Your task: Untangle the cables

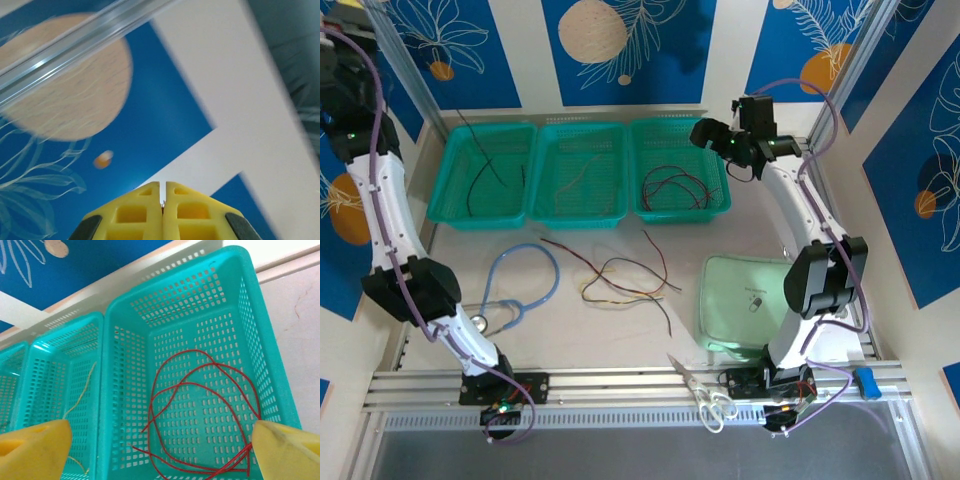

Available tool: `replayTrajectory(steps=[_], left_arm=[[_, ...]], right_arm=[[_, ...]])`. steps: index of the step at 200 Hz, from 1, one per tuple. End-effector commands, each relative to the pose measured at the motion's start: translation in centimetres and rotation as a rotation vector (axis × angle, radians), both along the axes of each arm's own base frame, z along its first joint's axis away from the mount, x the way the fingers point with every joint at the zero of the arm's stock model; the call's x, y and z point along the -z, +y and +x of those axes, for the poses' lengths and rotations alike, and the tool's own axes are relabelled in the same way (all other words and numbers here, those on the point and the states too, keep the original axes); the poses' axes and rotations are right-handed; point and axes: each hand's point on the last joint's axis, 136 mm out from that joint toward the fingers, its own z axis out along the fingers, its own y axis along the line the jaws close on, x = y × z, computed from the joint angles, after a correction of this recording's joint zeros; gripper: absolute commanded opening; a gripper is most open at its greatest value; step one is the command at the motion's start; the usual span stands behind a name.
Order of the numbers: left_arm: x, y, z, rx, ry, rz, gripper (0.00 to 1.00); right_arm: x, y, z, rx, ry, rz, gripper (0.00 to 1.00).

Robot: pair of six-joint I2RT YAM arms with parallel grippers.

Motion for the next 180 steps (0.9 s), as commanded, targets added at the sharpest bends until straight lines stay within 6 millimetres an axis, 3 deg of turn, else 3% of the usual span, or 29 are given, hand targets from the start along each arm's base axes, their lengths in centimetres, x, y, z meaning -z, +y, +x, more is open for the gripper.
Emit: replayTrajectory(steps=[1, 48, 83, 117, 133, 148, 167, 180], left_arm=[[2.3, -2.9, 0.6, 0.043, 0.081, 0.184, 0.00], [14.6, -5.0, 4.0, 0.090, 0.337, 0.212, 0.00], [23.6, -7.0, 5.1, 0.107, 0.578, 0.250, 0.00], [33.5, -5.5, 4.4, 0.077, 0.919, 0.154, 0.00], [35.8, -4.0, 3.0, -0.010, 1.017, 0.176, 0.00], [36.3, -2.6, 1.2, -0.109, 1.029, 0.186, 0.00], [35.2, -1.6, -0.7, -0.199, 0.998, 0.188, 0.00], [33.9, -2.4, -0.4, -0.165, 0.904, 0.179, 0.00]], right_arm=[[-2.5, 0.3, -1.3, -0.038, -0.052, 0.024, 0.93], [-4.1, 0.6, -2.3, -0.060, -0.082, 0.036, 0.92], [-4.7, 0.8, -3.4, -0.071, -0.095, 0.034, 0.92], [-5.1, 0.7, -4.6, -0.077, -0.102, 0.031, 0.92], [-5.2, 0.4, -5.2, -0.077, -0.110, 0.018, 0.92], [-5.3, 0.2, -5.7, -0.079, -0.115, 0.007, 0.92], [-5.1, 0.0, -6.1, -0.079, -0.114, -0.002, 0.92], [-4.8, 0.0, -6.2, -0.080, -0.111, -0.003, 0.92]])
